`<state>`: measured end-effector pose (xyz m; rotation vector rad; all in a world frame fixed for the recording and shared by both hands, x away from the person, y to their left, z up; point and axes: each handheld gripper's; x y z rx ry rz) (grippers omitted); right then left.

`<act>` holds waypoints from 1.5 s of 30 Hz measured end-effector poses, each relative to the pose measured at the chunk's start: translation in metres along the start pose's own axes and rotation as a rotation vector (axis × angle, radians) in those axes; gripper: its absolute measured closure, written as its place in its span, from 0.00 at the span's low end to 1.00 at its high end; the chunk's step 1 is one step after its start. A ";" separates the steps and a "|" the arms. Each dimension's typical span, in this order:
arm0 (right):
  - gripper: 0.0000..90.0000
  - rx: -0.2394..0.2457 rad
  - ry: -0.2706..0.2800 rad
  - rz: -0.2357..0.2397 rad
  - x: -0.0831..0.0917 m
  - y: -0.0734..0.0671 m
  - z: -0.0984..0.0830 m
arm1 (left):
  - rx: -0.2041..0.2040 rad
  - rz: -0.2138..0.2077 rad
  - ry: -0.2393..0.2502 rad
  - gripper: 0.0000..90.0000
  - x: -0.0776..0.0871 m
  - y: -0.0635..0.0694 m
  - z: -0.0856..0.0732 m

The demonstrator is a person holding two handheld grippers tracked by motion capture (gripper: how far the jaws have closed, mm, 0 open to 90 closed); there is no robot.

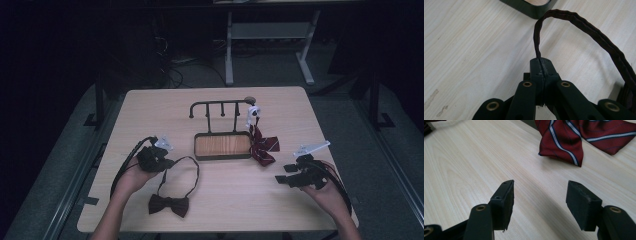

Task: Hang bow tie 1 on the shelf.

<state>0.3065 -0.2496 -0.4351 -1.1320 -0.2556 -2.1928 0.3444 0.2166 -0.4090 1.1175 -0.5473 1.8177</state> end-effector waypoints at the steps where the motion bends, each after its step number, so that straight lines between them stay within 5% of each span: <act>1: 0.44 0.000 0.000 0.000 0.000 0.000 0.000 | 0.000 0.000 0.000 0.99 0.000 0.000 0.000; 20: 0.44 -0.012 0.017 0.002 0.004 0.008 -0.005 | -0.042 -0.055 0.006 0.99 0.021 0.004 0.017; 45: 0.44 -0.009 0.026 -0.001 0.006 0.009 -0.005 | -0.099 -0.040 0.019 0.99 0.058 0.015 0.036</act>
Point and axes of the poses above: each handheld gripper's, and its own axes: x roughly backward along the jaws, z roughly out of its top, y roughly to its right, and after that the axes turned 8 degrees about -z, right-handed
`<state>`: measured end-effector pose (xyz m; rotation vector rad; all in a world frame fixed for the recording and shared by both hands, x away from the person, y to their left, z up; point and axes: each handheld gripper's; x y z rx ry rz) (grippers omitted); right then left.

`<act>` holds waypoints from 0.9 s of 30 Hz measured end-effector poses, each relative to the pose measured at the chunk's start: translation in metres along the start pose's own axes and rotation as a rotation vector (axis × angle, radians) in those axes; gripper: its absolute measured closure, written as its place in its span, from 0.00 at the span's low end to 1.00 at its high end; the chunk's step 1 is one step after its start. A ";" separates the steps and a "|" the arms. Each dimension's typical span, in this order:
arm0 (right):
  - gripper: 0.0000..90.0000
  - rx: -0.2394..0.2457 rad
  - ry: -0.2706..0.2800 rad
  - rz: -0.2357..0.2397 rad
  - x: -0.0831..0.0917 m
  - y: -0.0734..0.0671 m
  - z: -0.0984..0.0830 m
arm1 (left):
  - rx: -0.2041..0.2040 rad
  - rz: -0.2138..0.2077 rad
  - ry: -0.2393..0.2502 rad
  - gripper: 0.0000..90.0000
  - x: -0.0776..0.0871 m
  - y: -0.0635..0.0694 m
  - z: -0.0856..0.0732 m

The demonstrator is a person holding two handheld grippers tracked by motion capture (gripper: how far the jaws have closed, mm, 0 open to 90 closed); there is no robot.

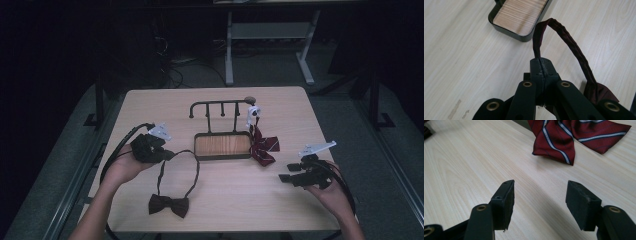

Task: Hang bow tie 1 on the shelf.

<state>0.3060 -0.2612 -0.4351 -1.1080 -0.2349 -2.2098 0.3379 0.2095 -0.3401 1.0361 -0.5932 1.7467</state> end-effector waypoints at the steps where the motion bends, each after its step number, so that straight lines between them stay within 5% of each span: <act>1: 0.44 0.003 -0.001 -0.002 0.000 0.000 0.000 | -0.001 -0.001 0.001 0.99 0.001 0.000 0.001; 27: 0.43 0.009 -0.001 -0.014 -0.005 0.003 -0.004 | -0.062 0.027 0.026 1.00 0.033 0.007 0.030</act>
Point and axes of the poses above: each handheld gripper's, and its own axes: x roughly backward along the jaws, z roughly out of its top, y roughly to its right, and after that the axes turned 8 degrees about -z, right-handed
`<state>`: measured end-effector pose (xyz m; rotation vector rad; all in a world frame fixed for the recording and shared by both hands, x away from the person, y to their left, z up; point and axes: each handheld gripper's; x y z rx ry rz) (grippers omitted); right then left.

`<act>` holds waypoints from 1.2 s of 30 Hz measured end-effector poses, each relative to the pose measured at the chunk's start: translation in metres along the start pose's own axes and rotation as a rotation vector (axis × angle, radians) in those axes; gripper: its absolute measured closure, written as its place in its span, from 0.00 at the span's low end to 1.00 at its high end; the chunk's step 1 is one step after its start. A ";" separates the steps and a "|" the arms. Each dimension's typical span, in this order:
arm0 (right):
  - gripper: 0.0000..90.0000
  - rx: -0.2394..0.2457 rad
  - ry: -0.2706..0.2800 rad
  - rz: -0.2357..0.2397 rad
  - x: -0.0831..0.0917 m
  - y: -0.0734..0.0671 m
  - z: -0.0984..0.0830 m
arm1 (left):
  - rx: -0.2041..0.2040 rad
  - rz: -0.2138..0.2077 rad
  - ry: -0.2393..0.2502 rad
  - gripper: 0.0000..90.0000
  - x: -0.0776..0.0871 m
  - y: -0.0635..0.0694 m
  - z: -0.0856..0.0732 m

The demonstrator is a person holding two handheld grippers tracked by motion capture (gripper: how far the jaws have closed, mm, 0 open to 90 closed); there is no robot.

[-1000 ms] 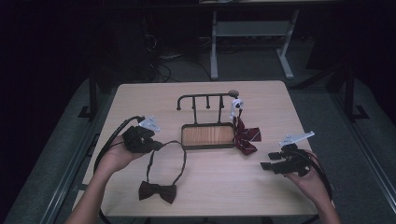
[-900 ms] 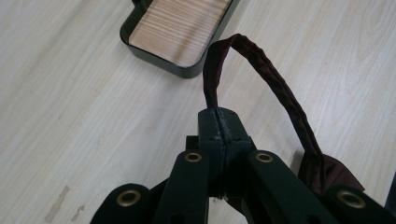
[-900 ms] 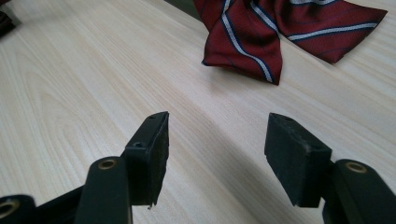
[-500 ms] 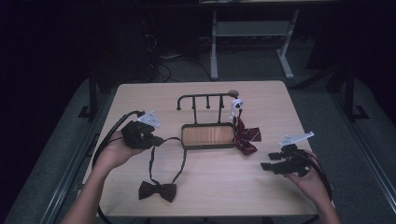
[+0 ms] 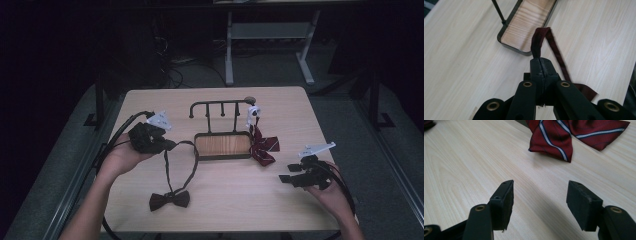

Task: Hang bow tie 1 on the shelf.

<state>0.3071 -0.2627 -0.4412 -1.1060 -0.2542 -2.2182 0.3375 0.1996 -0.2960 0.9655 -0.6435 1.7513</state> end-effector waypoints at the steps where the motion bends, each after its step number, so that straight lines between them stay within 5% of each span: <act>1: 0.43 -0.004 -0.002 0.001 0.000 0.000 0.000 | -0.002 0.003 0.001 1.00 0.001 0.000 0.002; 21: 0.43 0.007 0.003 -0.006 0.000 -0.001 -0.001 | 0.000 0.031 -0.003 1.00 0.017 -0.021 0.040; 36: 0.43 0.005 0.005 -0.005 0.001 -0.001 -0.001 | 0.024 0.049 -0.019 1.00 0.020 -0.036 0.053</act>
Point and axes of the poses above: each handheld gripper's, and its own axes: x roughly backward along the jaws, z roughly out of its top, y roughly to its right, and after that the axes turned 8 degrees about -z, right-handed
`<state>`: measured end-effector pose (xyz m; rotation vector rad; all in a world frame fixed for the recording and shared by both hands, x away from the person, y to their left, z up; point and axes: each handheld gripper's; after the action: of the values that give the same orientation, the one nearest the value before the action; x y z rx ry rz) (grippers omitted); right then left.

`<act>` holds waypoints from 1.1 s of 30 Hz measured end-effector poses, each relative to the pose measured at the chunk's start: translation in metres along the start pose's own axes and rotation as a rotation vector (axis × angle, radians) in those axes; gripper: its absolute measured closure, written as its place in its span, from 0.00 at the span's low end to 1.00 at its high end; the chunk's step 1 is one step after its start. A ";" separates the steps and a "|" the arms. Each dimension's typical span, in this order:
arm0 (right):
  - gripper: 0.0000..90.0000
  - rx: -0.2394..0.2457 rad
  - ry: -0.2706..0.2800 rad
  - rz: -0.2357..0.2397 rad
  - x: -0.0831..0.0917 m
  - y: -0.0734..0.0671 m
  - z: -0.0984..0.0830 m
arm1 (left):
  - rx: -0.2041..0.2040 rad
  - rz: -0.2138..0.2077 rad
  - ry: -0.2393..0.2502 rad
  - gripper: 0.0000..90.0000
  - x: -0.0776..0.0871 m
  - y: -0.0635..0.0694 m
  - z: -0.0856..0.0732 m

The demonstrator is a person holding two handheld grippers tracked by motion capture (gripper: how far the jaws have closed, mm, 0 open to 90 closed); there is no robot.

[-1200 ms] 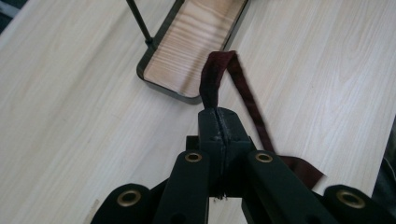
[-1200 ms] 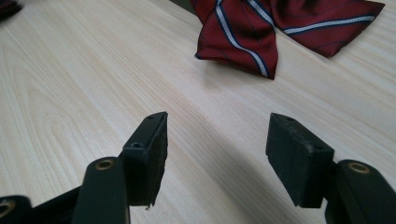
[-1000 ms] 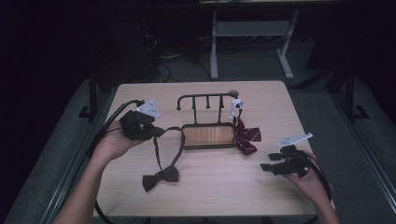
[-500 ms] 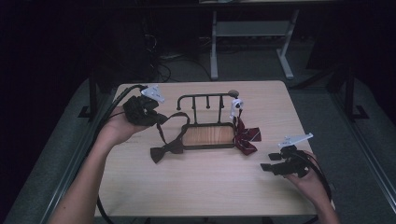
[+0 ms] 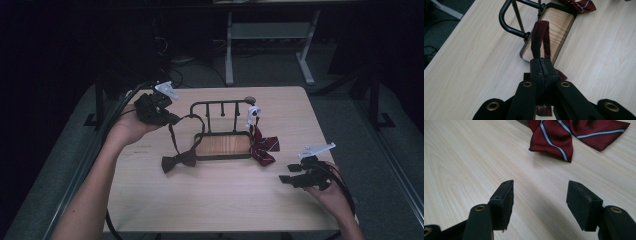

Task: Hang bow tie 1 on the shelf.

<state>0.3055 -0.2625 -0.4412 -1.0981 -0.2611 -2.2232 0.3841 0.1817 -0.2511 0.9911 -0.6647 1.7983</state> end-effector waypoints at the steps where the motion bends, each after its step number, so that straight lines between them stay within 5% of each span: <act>1: 0.43 -0.002 0.002 0.000 0.000 0.000 0.000 | 0.003 0.000 0.003 1.00 0.000 -0.001 0.000; 33: 0.43 -0.006 0.021 0.006 0.003 0.004 -0.002 | 0.084 0.034 -0.059 1.00 -0.005 -0.036 0.016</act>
<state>0.3052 -0.2682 -0.4406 -1.0768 -0.2421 -2.2299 0.4232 0.1819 -0.2465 1.0980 -0.6501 1.8457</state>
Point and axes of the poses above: each handheld gripper's, and its own axes: x roughly backward along the jaws, z roughly out of its top, y roughly to its right, and after that the axes turned 8 degrees about -z, right-handed
